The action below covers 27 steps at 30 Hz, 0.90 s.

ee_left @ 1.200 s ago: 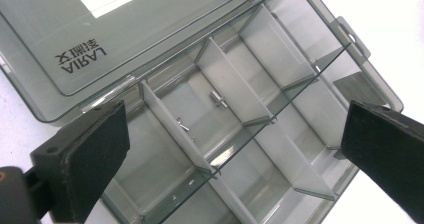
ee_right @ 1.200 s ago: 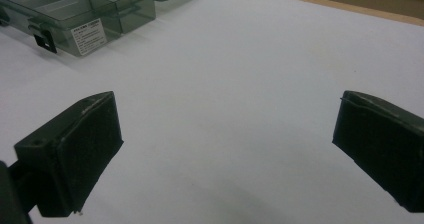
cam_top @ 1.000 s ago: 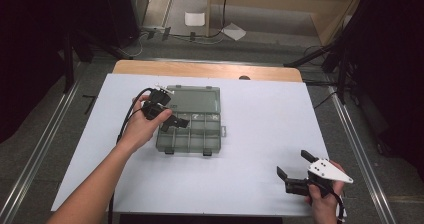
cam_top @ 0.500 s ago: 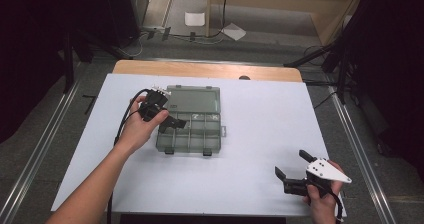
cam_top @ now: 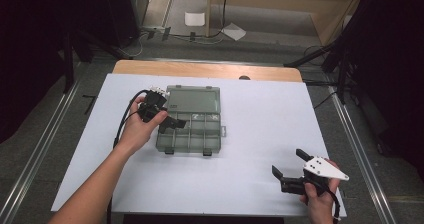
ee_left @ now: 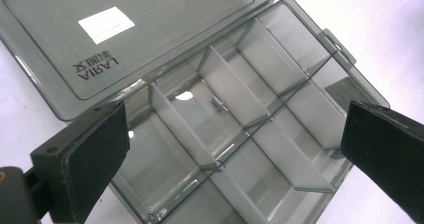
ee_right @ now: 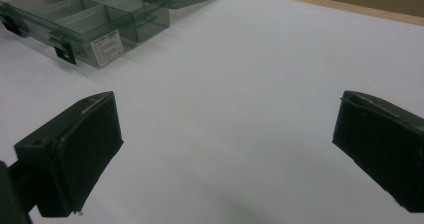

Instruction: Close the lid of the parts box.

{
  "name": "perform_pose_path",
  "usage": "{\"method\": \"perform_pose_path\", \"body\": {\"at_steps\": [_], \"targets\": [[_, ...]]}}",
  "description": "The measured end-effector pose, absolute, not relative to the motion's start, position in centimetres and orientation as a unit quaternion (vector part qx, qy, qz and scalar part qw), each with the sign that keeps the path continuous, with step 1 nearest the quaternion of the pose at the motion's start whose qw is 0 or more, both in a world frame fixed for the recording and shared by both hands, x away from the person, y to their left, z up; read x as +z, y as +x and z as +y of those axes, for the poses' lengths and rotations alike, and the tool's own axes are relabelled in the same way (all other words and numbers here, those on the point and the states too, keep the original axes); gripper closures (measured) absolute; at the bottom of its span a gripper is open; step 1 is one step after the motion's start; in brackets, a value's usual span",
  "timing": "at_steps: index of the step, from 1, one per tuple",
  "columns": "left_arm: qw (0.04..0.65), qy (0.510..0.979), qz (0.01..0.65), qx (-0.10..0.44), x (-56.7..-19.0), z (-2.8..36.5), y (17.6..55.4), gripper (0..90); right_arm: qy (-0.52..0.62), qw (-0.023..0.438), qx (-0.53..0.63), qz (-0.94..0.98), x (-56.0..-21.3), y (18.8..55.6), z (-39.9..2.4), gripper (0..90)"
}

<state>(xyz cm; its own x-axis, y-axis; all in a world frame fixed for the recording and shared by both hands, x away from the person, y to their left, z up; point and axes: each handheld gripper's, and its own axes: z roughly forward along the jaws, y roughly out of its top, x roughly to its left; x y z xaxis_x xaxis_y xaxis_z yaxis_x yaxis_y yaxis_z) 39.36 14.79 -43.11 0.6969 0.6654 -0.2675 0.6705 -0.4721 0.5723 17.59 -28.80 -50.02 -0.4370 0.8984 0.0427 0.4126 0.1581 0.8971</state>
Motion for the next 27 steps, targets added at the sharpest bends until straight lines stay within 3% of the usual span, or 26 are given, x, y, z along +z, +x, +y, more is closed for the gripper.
{"method": "perform_pose_path", "body": {"at_steps": [27], "targets": [[0.372,0.829,0.418,-0.016,-44.6,16.9,41.3,0.0,0.441,0.213,0.466,0.737,-47.9,24.5,-23.3,0.6]]}}
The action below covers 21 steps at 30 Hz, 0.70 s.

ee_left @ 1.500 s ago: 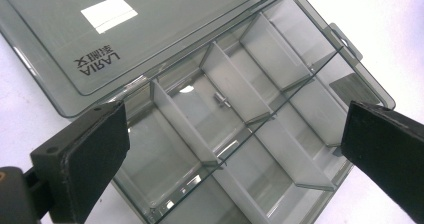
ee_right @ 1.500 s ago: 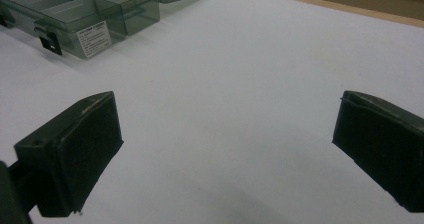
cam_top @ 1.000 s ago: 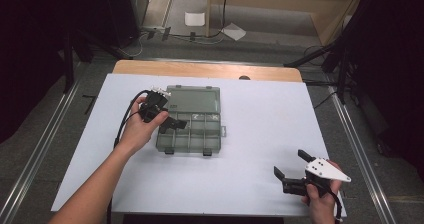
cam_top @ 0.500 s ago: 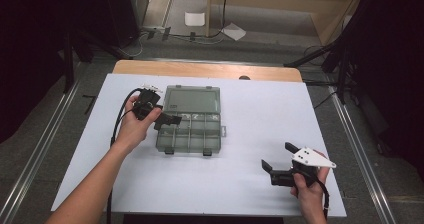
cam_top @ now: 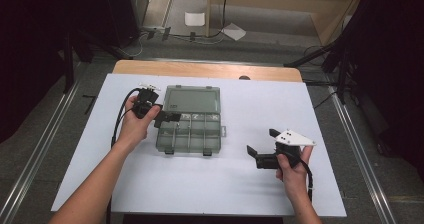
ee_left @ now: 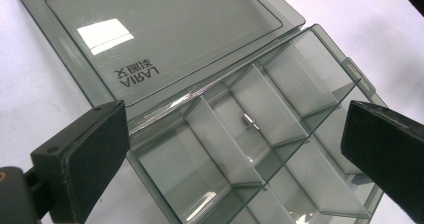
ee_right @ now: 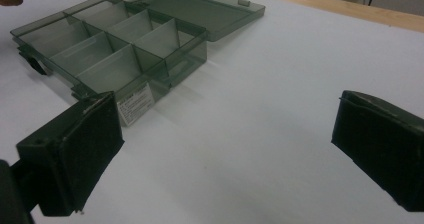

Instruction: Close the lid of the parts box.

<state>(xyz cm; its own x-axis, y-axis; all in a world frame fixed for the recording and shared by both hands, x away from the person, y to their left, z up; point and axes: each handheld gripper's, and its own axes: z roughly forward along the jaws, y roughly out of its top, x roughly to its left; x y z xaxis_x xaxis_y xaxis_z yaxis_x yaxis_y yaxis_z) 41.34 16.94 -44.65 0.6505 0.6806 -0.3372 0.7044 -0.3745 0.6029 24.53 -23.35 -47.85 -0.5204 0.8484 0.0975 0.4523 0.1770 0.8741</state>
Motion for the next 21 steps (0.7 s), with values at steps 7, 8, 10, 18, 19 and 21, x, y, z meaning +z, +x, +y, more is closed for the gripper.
{"method": "perform_pose_path", "body": {"at_steps": [7,8,10,18,19,21], "targets": [[0.376,0.821,0.43,-0.017,-44.9,17.5,41.7,0.0,0.438,0.2,0.466,0.742,-47.6,26.5,-22.6,0.7],[0.377,0.821,0.429,-0.015,-45.0,17.5,41.8,0.0,0.44,0.198,0.467,0.742,-47.6,26.8,-22.5,0.7],[0.377,0.819,0.432,-0.015,-45.0,17.6,41.9,0.0,0.442,0.192,0.471,0.739,-47.5,27.3,-22.3,0.7],[0.39,0.806,0.444,-0.021,-45.3,17.9,42.3,0.0,0.434,0.18,0.472,0.746,-47.0,29.3,-20.7,2.6],[0.392,0.804,0.446,-0.023,-45.3,17.9,42.3,0.0,0.435,0.18,0.472,0.745,-46.9,29.5,-20.5,3.2],[0.394,0.801,0.45,-0.026,-45.4,18.0,42.4,0.0,0.441,0.173,0.473,0.743,-46.8,30.0,-20.1,4.2]]}}
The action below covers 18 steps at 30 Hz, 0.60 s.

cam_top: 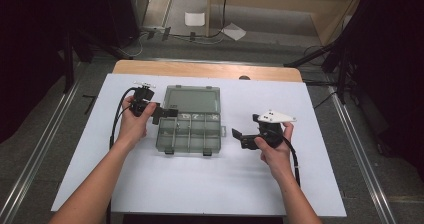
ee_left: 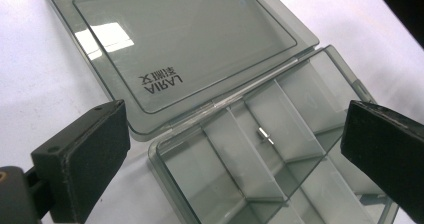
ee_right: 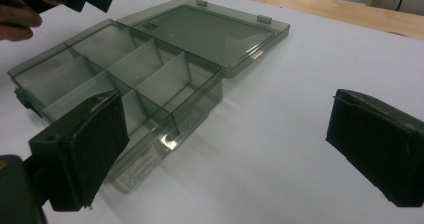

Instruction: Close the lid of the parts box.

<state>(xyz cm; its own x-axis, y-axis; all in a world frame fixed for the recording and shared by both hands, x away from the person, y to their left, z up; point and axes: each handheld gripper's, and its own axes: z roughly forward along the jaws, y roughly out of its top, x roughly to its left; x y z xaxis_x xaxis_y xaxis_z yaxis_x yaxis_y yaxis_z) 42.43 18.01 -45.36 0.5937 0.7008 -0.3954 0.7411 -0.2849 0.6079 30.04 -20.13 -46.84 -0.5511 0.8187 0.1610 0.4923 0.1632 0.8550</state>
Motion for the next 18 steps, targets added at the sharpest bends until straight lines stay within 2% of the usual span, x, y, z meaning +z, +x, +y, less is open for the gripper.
{"method": "perform_pose_path", "body": {"at_steps": [14,18], "targets": [[0.388,0.795,0.464,-0.035,-46.1,18.1,43.2,0.0,0.486,0.119,0.46,0.733,-46.9,34.7,-17.7,15.4],[0.379,0.798,0.468,-0.025,-46.3,18.0,43.4,0.0,0.491,0.1,0.457,0.735,-47.3,35.8,-17.2,21.9]]}}
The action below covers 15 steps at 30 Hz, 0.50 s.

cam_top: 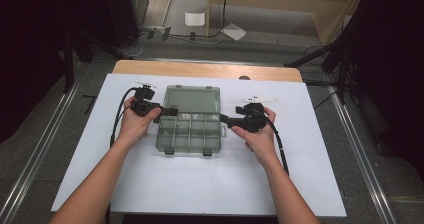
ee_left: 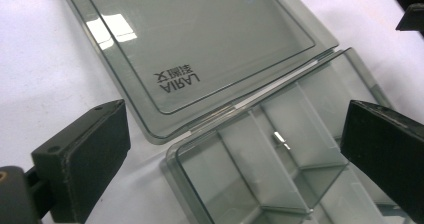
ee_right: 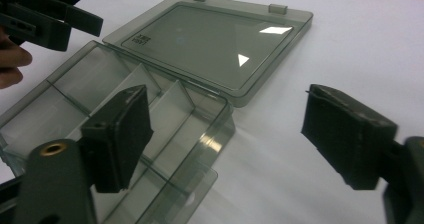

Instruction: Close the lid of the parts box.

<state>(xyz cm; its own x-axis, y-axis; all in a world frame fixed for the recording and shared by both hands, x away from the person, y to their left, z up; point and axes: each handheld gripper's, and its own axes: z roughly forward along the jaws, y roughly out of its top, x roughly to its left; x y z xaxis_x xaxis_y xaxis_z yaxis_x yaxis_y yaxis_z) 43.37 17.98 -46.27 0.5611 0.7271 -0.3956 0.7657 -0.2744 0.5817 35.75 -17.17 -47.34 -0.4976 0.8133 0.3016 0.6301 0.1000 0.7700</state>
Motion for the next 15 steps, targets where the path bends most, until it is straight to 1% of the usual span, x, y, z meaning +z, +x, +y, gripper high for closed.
{"method": "perform_pose_path", "body": {"at_steps": [1,3,5,6,7,9,10,12,15], "targets": [[0.375,0.797,0.474,-0.022,-46.2,18.0,43.4,2.9,0.496,0.099,0.455,0.733,-47.4,36.0,-17.0,22.0],[0.37,0.79,0.488,-0.012,-46.2,18.1,43.6,14.5,0.503,0.095,0.448,0.733,-47.4,36.5,-16.7,24.0],[0.367,0.786,0.498,-0.011,-46.2,18.2,43.8,18.7,0.51,0.098,0.441,0.732,-47.4,37.1,-16.3,26.8],[0.365,0.785,0.501,-0.008,-46.3,18.2,43.8,23.4,0.51,0.093,0.439,0.734,-47.4,37.3,-16.2,28.0],[0.363,0.784,0.504,-0.006,-46.3,18.3,43.9,24.8,0.513,0.093,0.439,0.732,-47.5,37.6,-16.1,29.4],[0.361,0.781,0.509,-0.003,-46.4,18.4,44.0,28.1,0.523,0.077,0.446,0.722,-47.6,38.0,-15.8,31.0],[0.364,0.779,0.511,-0.003,-46.4,18.4,44.0,28.2,0.525,0.073,0.447,0.72,-47.6,38.2,-15.7,31.9],[0.365,0.774,0.517,-0.005,-46.5,18.5,44.2,34.2,0.526,0.073,0.444,0.722,-47.7,38.5,-15.2,34.0],[0.367,0.773,0.517,-0.014,-46.6,18.7,44.4,34.5,0.528,0.07,0.43,0.729,-48.0,39.0,-14.7,34.3]]}}
